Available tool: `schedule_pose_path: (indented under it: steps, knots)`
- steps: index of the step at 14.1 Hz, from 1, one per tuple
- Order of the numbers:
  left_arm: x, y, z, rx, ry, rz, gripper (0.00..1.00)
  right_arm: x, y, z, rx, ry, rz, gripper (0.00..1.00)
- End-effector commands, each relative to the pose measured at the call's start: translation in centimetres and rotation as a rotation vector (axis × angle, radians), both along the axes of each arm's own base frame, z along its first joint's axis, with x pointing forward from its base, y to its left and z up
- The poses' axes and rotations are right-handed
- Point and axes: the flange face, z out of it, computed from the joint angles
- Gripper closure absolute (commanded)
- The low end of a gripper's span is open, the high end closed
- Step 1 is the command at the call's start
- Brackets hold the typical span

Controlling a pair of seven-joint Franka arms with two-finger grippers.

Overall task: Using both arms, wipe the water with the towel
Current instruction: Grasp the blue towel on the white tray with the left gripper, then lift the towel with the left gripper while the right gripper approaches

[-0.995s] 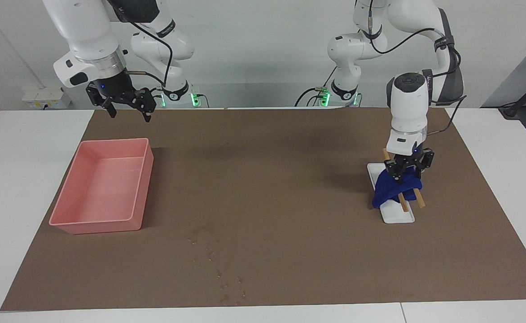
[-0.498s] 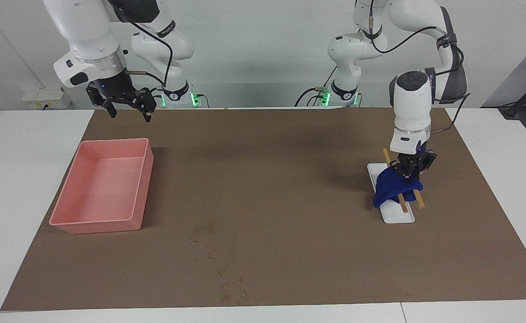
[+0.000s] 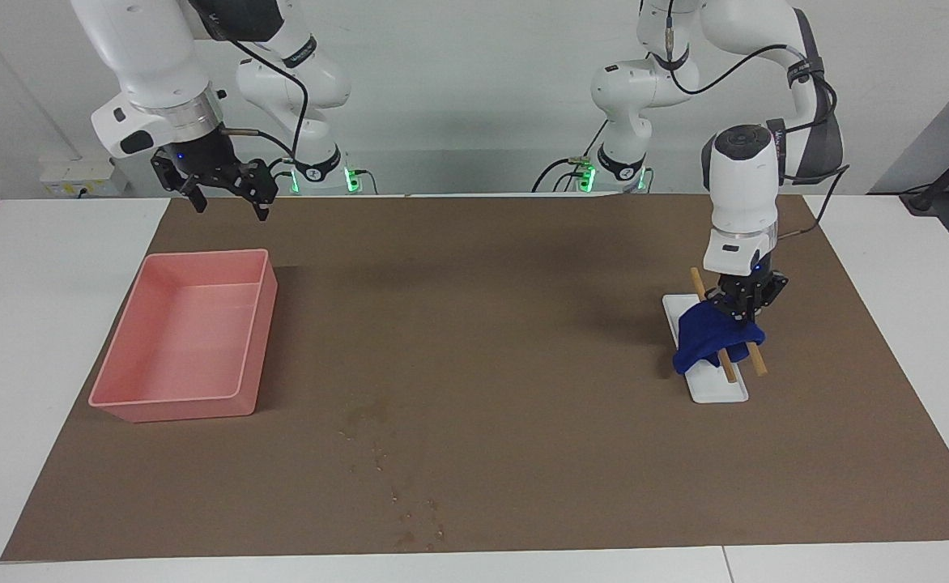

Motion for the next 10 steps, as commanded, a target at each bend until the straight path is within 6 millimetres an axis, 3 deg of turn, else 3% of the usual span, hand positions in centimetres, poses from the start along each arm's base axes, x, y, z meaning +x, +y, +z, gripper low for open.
schedule_pose_path:
  steps: [1,3,7,10]
  knots:
    - [1.2,-0.6,3.5,-0.091,0.022,0.113,1.00,-0.4,-0.5,0.3,-0.007,0.007,0.021,0.00]
    - [1.8,-1.3,7.2,-0.314,0.059,0.245,1.00,-0.4,0.1,0.4,-0.007,0.000,0.030,0.00]
    - [1.4,-3.0,15.1,-0.567,0.150,0.459,1.00,-0.2,1.0,0.5,-0.004,-0.023,0.030,0.00]
    - [0.5,-8.3,18.4,-0.762,0.152,0.745,1.00,0.1,2.1,0.4,0.093,-0.036,-0.083,0.00]
